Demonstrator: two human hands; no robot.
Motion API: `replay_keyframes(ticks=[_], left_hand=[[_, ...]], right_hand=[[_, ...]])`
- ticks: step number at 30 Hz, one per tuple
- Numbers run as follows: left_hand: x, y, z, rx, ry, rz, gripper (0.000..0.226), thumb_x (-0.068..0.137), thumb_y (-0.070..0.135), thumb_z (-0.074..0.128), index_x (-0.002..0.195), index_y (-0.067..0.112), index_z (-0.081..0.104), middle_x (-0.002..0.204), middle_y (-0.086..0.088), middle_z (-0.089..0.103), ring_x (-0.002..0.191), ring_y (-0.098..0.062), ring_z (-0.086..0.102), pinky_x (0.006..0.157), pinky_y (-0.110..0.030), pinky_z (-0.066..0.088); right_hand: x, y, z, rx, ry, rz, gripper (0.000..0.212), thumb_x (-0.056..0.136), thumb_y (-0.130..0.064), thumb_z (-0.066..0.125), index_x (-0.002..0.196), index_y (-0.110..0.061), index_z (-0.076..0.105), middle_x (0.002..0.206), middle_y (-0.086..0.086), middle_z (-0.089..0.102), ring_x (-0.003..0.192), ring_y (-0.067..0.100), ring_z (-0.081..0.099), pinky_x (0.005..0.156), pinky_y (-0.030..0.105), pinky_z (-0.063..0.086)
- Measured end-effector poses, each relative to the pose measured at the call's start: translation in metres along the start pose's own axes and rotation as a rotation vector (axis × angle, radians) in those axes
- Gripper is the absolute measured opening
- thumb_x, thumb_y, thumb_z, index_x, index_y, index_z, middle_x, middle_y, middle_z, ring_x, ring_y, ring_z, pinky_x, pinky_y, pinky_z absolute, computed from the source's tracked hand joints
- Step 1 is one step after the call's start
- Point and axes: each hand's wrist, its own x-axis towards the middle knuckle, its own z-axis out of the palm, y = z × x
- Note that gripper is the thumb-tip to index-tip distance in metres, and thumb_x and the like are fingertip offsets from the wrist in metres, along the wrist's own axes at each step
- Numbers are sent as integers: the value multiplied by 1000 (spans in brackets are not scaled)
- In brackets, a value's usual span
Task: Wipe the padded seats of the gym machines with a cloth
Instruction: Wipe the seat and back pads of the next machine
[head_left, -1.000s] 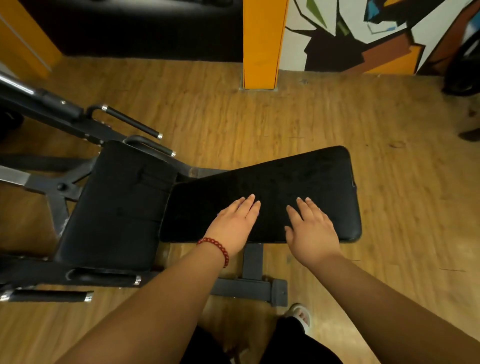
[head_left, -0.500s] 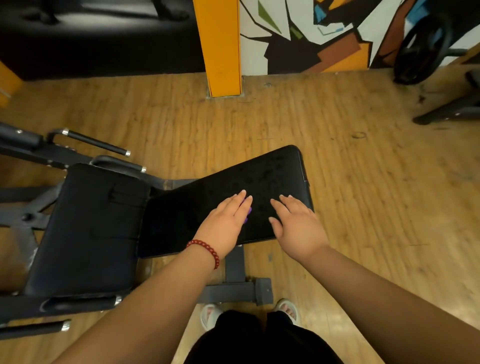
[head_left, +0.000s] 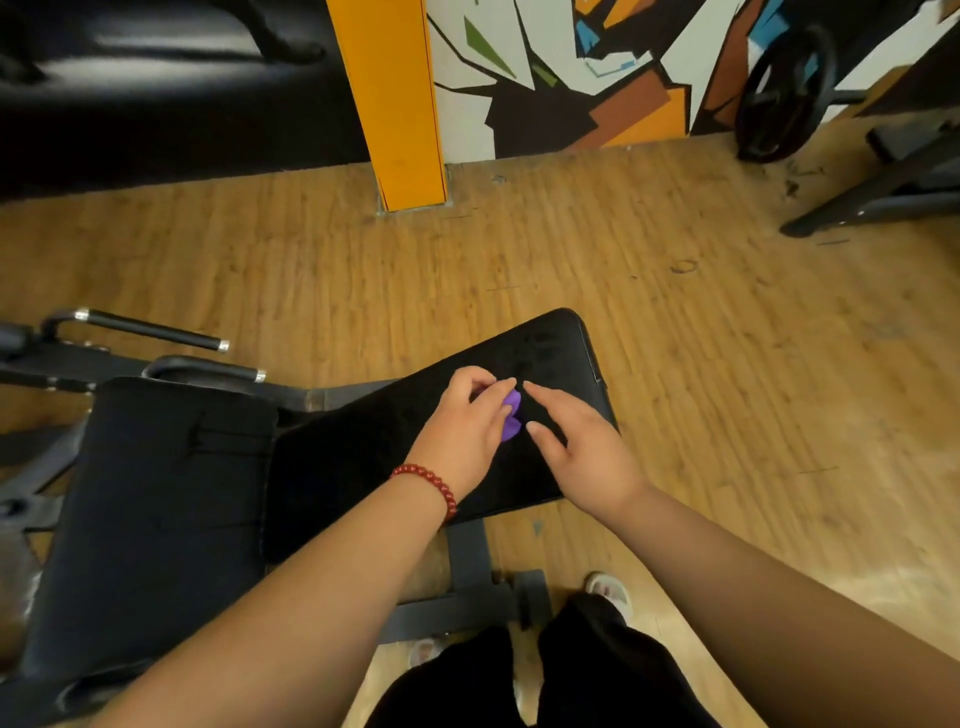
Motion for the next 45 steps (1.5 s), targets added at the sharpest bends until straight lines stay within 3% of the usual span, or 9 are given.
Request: replay_keyframes(ticks=[5,11,15,20,24,27,35,41,45], left_hand=[[9,27,10,-271,75,-172,28,100,24,49,127,24,55,115,14,47,94,4,49,76,1,36],[23,63,43,-481,204,-316,9,98,25,53,104,29,58,94,16,59,88,10,55,72,-3,43],[34,79,68,-498,193,-389,16,99,29,51,112,30,61,106,13,60,94,6,55,72,-6,44],[37,78,87,-405,161,-436,28,101,29,46,126,26,58,121,13,53,102,4,52,86,-8,40],[46,66,101,-311,160,-437,30,102,28,44,128,24,58,129,9,52,122,-8,47,105,-27,40],[58,58,112,-280,133,-460,32,103,29,42,132,26,55,139,9,47,132,-10,38,109,-24,30],[84,45,138,-211,-16,-459,42,104,30,37,146,31,38,158,14,20,145,-10,13,115,-32,19],[98,39,166,-178,-123,-405,50,106,33,27,154,33,11,162,11,-4,147,-8,-10,119,-38,2],[92,31,187,-93,-136,-347,53,106,33,17,151,33,-9,158,12,-23,138,1,-26,118,-31,-11]], right_hand=[[12,18,-15,440,-65,103,41,98,-23,54,137,-35,46,133,-13,55,120,-1,51,107,28,41],[23,53,-37,627,-98,193,18,95,-20,60,107,-33,60,107,1,67,103,16,63,99,41,49],[22,75,-53,746,-96,265,6,98,-16,54,94,-18,58,98,8,66,98,24,64,94,40,52],[23,110,-69,710,45,345,7,98,-21,55,91,-23,56,97,7,66,91,24,64,90,49,51],[29,131,-75,533,100,311,3,97,-26,55,95,-24,56,92,-2,64,87,17,64,74,33,55],[42,143,-71,408,127,315,6,99,-31,51,100,-27,55,91,-11,62,81,7,60,59,19,44],[70,160,-33,360,164,413,23,101,-28,47,122,-24,56,103,-11,57,98,14,58,68,17,40],[58,167,-5,305,83,372,50,102,-36,42,150,-25,33,150,1,37,134,15,38,97,16,24],[38,179,14,324,169,395,46,102,-32,43,148,-27,38,130,-6,47,114,7,46,85,-2,27]])
